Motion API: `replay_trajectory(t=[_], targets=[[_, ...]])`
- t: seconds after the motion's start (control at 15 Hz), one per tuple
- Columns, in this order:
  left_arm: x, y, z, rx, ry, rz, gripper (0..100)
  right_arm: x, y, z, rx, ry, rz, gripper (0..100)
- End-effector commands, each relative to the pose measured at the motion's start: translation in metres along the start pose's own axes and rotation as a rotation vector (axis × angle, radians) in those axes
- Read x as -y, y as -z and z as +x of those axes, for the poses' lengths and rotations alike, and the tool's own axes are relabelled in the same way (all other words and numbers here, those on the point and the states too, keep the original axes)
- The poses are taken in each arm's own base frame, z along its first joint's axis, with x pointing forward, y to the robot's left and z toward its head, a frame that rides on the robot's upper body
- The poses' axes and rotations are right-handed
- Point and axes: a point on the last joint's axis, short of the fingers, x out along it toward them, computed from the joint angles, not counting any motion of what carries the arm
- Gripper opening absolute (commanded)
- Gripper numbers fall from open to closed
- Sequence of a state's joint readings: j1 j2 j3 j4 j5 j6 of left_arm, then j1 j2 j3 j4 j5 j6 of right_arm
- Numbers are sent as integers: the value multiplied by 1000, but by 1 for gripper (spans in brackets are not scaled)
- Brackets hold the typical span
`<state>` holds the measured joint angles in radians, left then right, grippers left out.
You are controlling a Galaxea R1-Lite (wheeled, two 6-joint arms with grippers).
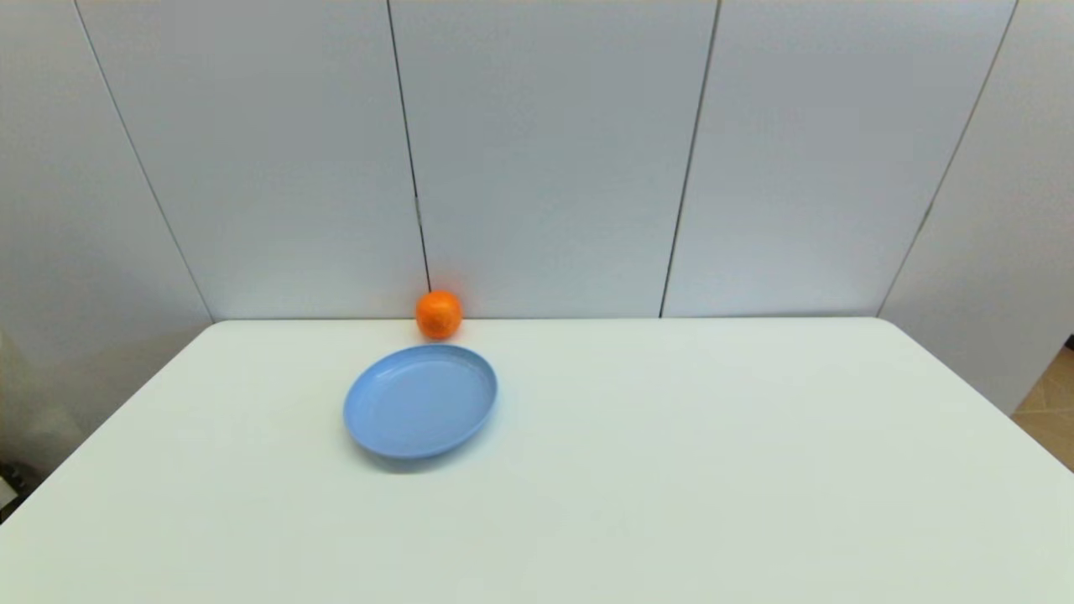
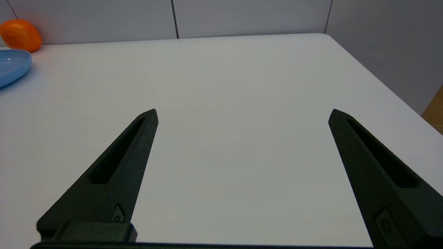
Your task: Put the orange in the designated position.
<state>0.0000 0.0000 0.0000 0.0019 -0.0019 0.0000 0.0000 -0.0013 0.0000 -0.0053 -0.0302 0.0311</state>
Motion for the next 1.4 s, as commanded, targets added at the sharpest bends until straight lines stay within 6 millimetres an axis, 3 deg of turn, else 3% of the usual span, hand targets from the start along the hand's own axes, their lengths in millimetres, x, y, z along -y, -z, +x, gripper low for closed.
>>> replay_trajectory(t=[0.07, 1.4], targets=[[0, 0, 0, -1, 0, -2, 100, 0, 0, 0, 1, 0, 0, 100], [0, 0, 0, -1, 0, -3, 100, 0, 0, 0, 3, -1, -10, 100]])
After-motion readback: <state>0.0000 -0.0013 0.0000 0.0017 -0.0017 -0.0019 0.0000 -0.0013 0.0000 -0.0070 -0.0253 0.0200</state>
